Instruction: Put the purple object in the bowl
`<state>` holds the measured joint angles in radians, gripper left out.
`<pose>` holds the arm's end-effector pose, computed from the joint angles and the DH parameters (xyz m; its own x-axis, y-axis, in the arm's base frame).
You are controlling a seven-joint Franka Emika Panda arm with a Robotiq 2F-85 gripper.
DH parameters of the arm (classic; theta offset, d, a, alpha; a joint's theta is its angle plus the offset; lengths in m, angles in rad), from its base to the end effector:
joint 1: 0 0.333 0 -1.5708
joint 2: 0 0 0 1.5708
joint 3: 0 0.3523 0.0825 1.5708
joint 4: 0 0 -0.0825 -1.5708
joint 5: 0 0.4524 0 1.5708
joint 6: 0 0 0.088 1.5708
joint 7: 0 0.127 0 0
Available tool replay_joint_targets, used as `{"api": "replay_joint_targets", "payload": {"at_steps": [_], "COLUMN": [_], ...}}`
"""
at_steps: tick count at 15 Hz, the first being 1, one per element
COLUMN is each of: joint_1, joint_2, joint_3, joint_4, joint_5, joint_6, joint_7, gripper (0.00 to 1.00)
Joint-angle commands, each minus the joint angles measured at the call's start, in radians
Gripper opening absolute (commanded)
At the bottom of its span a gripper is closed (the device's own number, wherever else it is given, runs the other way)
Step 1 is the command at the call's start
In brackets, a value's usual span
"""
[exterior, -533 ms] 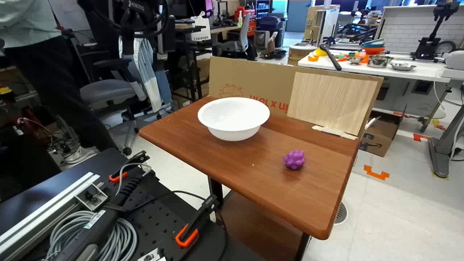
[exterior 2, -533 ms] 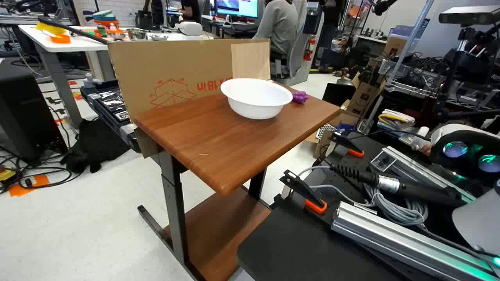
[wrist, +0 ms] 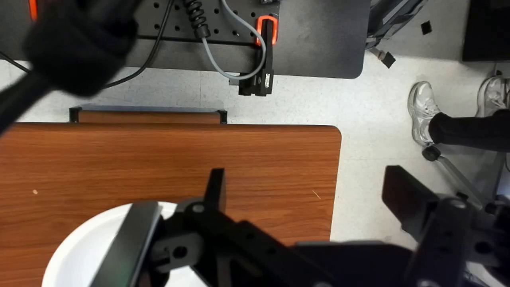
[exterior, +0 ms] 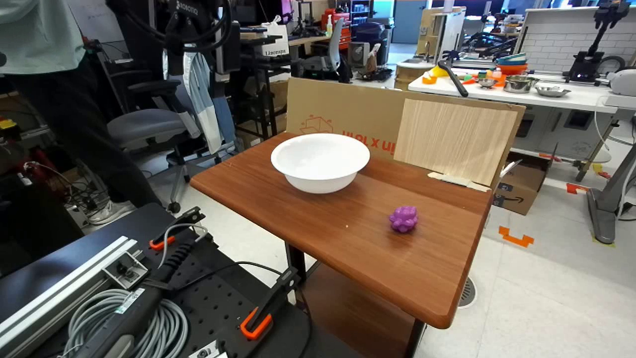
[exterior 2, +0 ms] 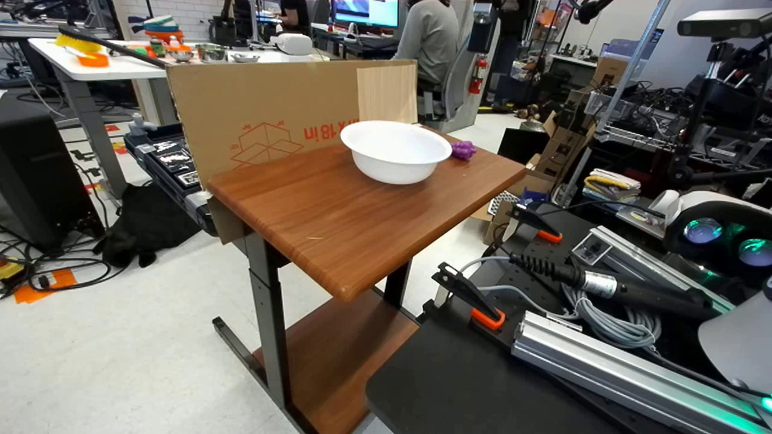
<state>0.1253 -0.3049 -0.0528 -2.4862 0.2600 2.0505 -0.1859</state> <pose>0.4603 0.0526 0.3668 0.9853 0.1378 -0.1011 0.1090 -0.9624 -0.2489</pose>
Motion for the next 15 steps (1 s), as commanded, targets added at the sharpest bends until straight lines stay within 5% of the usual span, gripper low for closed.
{"api": "replay_joint_targets", "payload": {"at_steps": [1,10,15], "joint_1": [-0.019,-0.028,-0.137], "joint_2": [0.0,0.023,0.172], "joint_3": [0.018,0.013,-0.066], "joint_4": [0.001,0.016,0.111], "joint_5": [0.005,0.006,-0.01], "joint_6": [-0.003,0.02,0.125], "joint_7": [-0.005,0.006,-0.008], "gripper": [1.0,1.0,1.0]}}
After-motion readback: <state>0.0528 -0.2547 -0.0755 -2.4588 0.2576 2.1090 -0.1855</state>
